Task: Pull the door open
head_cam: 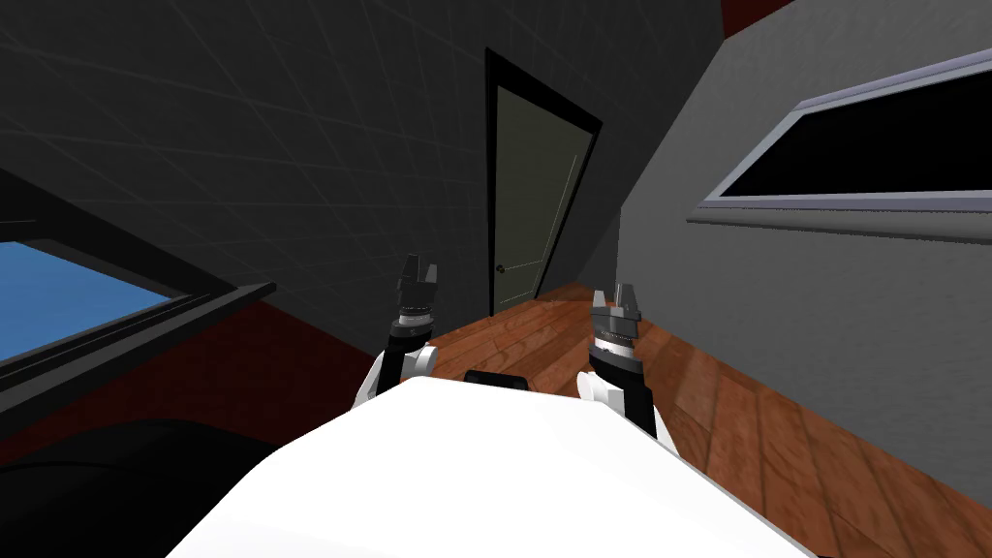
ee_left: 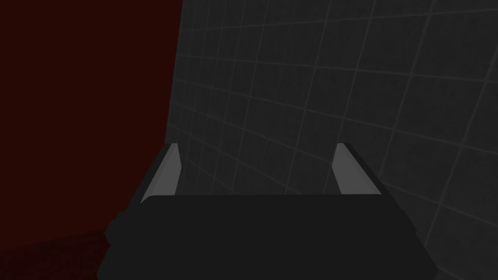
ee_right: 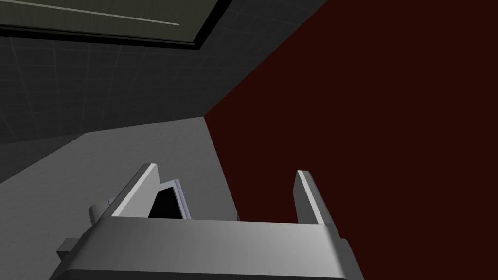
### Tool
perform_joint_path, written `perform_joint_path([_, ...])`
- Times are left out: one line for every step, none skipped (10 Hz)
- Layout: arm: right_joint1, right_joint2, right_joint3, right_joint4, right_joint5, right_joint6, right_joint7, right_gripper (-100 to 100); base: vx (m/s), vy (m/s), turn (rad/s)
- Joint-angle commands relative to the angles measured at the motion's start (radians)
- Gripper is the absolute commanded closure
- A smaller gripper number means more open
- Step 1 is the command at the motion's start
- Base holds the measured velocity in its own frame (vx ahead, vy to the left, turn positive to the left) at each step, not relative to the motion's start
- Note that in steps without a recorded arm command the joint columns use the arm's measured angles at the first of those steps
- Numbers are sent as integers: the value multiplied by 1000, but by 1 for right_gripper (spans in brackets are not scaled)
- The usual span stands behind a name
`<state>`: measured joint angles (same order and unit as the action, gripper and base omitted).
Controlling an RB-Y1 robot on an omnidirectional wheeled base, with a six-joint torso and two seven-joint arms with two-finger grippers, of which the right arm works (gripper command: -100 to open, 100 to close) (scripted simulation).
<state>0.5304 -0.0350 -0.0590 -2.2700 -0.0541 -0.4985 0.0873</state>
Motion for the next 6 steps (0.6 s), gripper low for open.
perform_joint_path([-10,-6,2,31,12,-11,20,-100,71,18,14])
perform_joint_path([-18,-11,4,58,22,-21,37,-100,155,36,23])
perform_joint_path([-28,-17,6,89,34,-31,56,-100,174,39,16])
perform_joint_path([-34,-21,7,108,41,-38,69,-100,145,18,14])
perform_joint_path([-40,-24,8,128,48,-45,81,-100,112,17,20])
perform_joint_path([-46,-28,9,147,56,-52,93,-100,94,24,10])
